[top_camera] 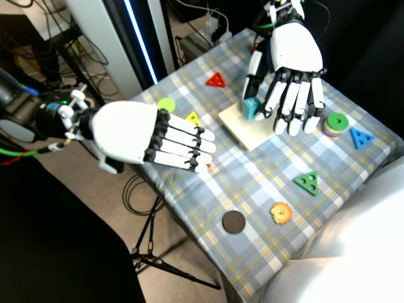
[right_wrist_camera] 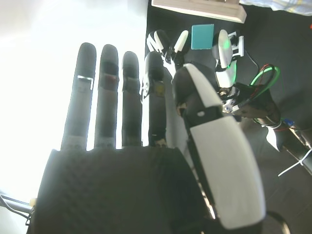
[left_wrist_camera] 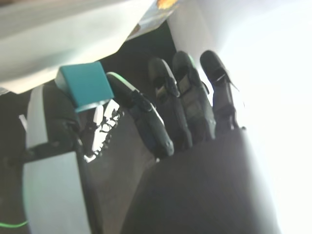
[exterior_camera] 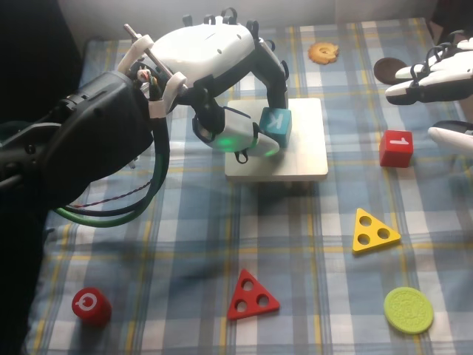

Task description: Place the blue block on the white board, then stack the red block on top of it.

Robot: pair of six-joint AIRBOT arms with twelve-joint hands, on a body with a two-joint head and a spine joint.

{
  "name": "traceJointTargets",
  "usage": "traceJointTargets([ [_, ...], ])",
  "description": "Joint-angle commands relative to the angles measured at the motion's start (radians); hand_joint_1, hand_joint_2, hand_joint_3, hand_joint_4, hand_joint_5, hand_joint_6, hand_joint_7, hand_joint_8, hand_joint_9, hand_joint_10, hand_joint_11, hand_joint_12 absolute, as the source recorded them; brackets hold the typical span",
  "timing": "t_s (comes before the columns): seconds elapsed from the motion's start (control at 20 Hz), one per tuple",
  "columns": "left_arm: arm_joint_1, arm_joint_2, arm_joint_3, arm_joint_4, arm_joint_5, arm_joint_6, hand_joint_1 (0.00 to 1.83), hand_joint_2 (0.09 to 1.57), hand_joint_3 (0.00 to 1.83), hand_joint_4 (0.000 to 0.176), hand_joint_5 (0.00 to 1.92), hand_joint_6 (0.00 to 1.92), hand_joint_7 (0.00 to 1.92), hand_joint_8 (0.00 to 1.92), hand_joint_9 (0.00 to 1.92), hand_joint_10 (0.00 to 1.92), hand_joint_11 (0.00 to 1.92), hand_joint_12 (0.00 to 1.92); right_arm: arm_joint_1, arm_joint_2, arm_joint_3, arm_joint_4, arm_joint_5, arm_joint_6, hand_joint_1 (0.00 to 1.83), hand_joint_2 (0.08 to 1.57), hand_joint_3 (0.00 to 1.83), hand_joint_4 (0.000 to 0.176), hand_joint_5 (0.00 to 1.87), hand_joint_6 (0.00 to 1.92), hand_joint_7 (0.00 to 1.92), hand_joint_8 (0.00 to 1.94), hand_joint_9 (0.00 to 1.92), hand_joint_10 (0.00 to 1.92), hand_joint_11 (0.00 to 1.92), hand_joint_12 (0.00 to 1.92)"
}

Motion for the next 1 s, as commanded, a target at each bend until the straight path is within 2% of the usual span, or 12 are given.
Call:
traceJointTargets([
  [0.0,-0.02,-0.002,0.009,0.015,-0.098,-0.005,1.08,1.05,0.0,0.143,1.13,0.72,0.67,0.0,0.51,0.0,0.06,0.64,0.015,-0.001,0.002,0.02,0.121,0.005,0.76,1.38,0.0,0.0,0.65,0.0,0.57,0.0,0.57,0.0,0.34,0.54],
  [0.05,-0.02,-0.004,0.012,0.014,-0.092,-0.005,1.08,1.05,0.0,0.143,1.13,0.72,0.67,0.0,0.51,0.0,0.06,0.64,0.015,-0.001,0.003,0.02,0.121,0.005,0.76,1.38,0.0,0.0,0.65,0.0,0.57,0.0,0.57,0.0,0.34,0.54],
  [0.1,-0.02,-0.006,0.014,0.013,-0.089,-0.005,1.05,1.07,0.0,0.175,1.05,0.85,0.61,0.0,0.5,0.0,0.04,0.64,0.015,-0.002,0.003,0.02,0.121,0.005,0.76,1.38,0.0,0.0,0.64,0.0,0.57,0.0,0.57,0.0,0.34,0.54],
  [0.2,-0.02,-0.007,0.016,0.012,-0.088,-0.005,1.03,1.09,0.0,0.176,1.01,0.92,0.57,0.0,0.49,0.0,0.04,0.66,0.015,-0.002,0.004,0.02,0.121,0.005,0.77,1.38,0.0,0.0,0.64,0.0,0.57,0.0,0.57,0.0,0.35,0.55],
  [0.25,-0.02,-0.007,0.016,0.011,-0.087,-0.005,0.99,1.02,0.0,0.153,0.87,0.35,0.55,0.0,0.48,0.01,0.04,0.66,0.015,-0.002,0.004,0.02,0.121,0.005,0.77,1.38,0.0,0.0,0.63,0.0,0.57,0.0,0.57,0.0,0.34,0.55],
  [0.3,-0.02,-0.007,0.017,0.011,-0.087,-0.005,0.99,1.02,0.0,0.153,0.87,0.35,0.55,0.0,0.48,0.01,0.04,0.66,0.015,-0.002,0.004,0.02,0.121,0.005,0.77,1.38,0.0,0.0,0.63,0.0,0.57,0.0,0.57,0.0,0.34,0.55],
  [0.35,-0.02,-0.007,0.017,0.01,-0.087,-0.005,0.97,0.99,0.0,0.143,0.9,0.03,0.55,0.0,0.46,0.0,0.02,0.67,0.015,-0.002,0.004,0.02,0.121,0.005,0.77,1.38,0.0,0.0,0.63,0.0,0.57,0.0,0.57,0.0,0.34,0.55],
  [0.65,-0.017,-0.006,0.016,0.006,-0.089,-0.005,0.94,0.96,0.0,0.124,0.87,0.0,0.53,0.0,0.45,0.0,0.0,0.68,0.015,-0.002,0.004,0.02,0.121,0.006,0.76,1.38,0.0,0.0,0.64,0.0,0.57,0.0,0.57,0.0,0.34,0.55],
  [0.75,-0.016,-0.006,0.014,0.003,-0.092,-0.005,0.88,0.95,0.0,0.13,0.64,0.0,0.48,0.0,0.4,0.0,0.0,0.63,0.015,-0.002,0.004,0.02,0.121,0.008,0.77,1.37,0.0,0.0,0.62,0.0,0.55,0.0,0.55,0.0,0.32,0.54],
  [0.85,-0.008,0.003,0.0,-0.004,-0.115,-0.005,0.86,0.92,0.0,0.153,0.46,0.0,0.37,0.0,0.32,0.0,0.0,0.62,0.015,-0.002,0.003,0.02,0.121,0.009,0.69,1.31,0.0,0.003,0.57,0.0,0.5,0.0,0.5,0.0,0.29,0.52],
  [0.9,0.001,0.014,-0.019,-0.004,-0.145,-0.005,0.86,0.9,0.0,0.171,0.32,0.0,0.3,0.0,0.29,0.0,0.0,0.59,0.015,-0.004,0.003,0.02,0.121,0.009,0.67,1.26,0.0,0.0,0.55,0.0,0.48,0.0,0.49,0.0,0.27,0.55],
  [0.95,0.009,0.025,-0.037,0.0,-0.172,-0.005,0.86,0.89,0.0,0.175,0.26,0.0,0.24,0.0,0.25,0.0,0.0,0.52,0.016,-0.005,0.003,0.02,0.12,0.009,0.67,1.22,0.0,0.0,0.54,0.0,0.48,0.0,0.49,0.0,0.25,0.59],
])
